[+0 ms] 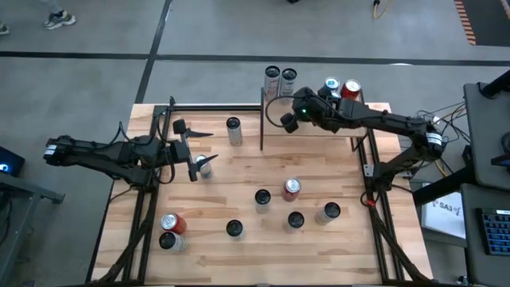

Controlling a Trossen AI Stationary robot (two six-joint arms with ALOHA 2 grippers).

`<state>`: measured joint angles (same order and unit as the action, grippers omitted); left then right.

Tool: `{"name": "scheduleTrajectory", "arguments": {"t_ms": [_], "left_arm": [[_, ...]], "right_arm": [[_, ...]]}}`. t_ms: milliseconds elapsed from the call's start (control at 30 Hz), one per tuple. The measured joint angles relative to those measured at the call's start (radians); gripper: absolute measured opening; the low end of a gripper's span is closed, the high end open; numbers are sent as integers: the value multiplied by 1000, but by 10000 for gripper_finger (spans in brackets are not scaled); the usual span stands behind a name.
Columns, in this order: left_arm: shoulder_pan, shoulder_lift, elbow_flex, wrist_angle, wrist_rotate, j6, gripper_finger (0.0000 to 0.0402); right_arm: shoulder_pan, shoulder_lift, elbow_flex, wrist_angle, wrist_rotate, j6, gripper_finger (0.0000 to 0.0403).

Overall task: Place canned beverage on shelf
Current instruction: Put the middle white yellow soda can on the shelf

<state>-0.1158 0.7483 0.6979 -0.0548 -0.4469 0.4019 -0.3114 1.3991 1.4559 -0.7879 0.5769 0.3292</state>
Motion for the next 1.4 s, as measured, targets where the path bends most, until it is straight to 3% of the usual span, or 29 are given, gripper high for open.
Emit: {"name": "scheduleTrajectory", "arguments": {"t_ms": [567, 733, 1000, 1400], "left_arm": [[0, 0, 0, -15, 0, 5, 292], [0, 0, 0, -15, 0, 5, 292], [0, 0, 0, -14, 0, 8, 292], [0, 0, 0, -14, 0, 8, 292]], "right_arm": [[-6, -13, 20, -26, -9, -1, 9], [13, -17, 82, -131, -62, 58, 9], [5, -18, 123, -298, -62, 109, 9], [-76, -16, 123, -282, -53, 52, 9]]}}
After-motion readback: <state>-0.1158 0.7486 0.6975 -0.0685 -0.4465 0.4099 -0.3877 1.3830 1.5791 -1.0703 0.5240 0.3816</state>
